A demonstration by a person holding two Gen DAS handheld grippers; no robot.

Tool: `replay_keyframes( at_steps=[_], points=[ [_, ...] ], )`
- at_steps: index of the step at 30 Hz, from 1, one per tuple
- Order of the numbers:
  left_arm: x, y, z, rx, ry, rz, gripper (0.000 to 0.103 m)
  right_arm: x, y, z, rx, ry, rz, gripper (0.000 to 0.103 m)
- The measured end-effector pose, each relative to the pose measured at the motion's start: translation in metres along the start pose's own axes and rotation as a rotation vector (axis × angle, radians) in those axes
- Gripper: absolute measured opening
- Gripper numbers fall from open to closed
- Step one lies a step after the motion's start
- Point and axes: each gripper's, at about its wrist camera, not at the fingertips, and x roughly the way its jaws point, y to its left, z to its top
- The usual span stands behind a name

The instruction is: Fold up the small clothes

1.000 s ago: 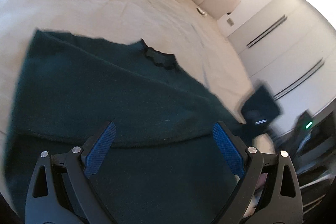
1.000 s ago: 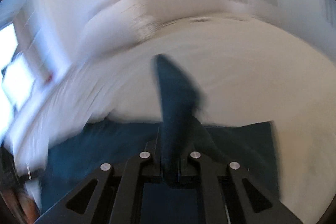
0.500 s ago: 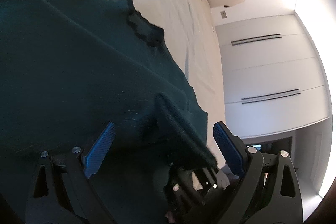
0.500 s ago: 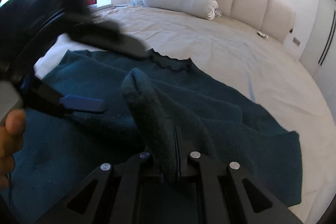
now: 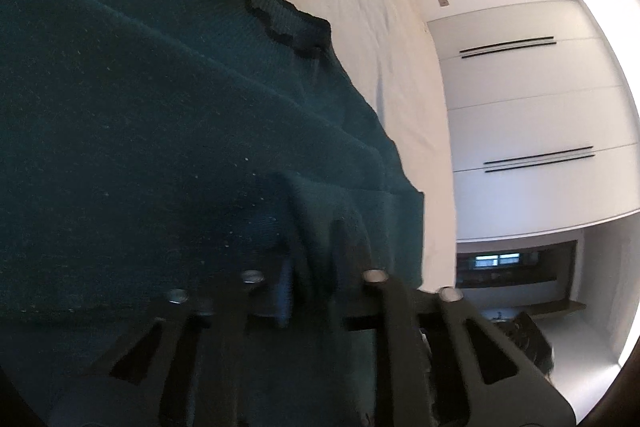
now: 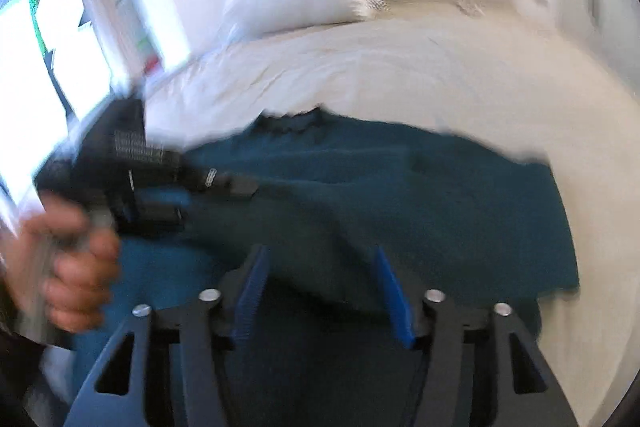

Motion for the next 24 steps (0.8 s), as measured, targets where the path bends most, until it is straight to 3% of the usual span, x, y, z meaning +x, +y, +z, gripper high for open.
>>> replay_keyframes(
  at_steps=[2, 5, 6, 10, 13, 18, 24],
  points=[
    [-0.006, -0.004, -0.001, 0.022, -0.016, 0.012, 0.007, -0.008, -0.038, 0.0, 0.217, -0.003, 0.111, 0.066],
    [-0.023, -0.022, -0.002, 0.08, -0.058, 0.026, 0.007, -0.003, -0.09, -0.019, 0.628, -0.001, 0.38, 0.069],
    [-0.03, -0.028, -0.002, 0.103, -0.073, 0.036, 0.007, 0.001, -0.101, -0.026, 0.719, -0.008, 0.415, 0.071],
    [-0.054, -0.051, 0.001, 0.186, -0.132, 0.068, 0.006, 0.011, -0.114, -0.031, 0.872, -0.068, 0.486, 0.071],
    [-0.074, -0.051, 0.009, 0.201, -0.176, 0.077, 0.006, 0.015, -0.123, -0.03, 0.933, -0.104, 0.487, 0.076],
    [-0.101, -0.013, 0.022, 0.127, -0.217, 0.104, 0.006, 0.011, -0.133, -0.029, 0.993, -0.182, 0.473, 0.078],
    [-0.108, 0.035, 0.024, 0.057, -0.201, 0.138, 0.006, 0.016, -0.124, -0.026, 0.974, -0.145, 0.474, 0.08]
  ],
)
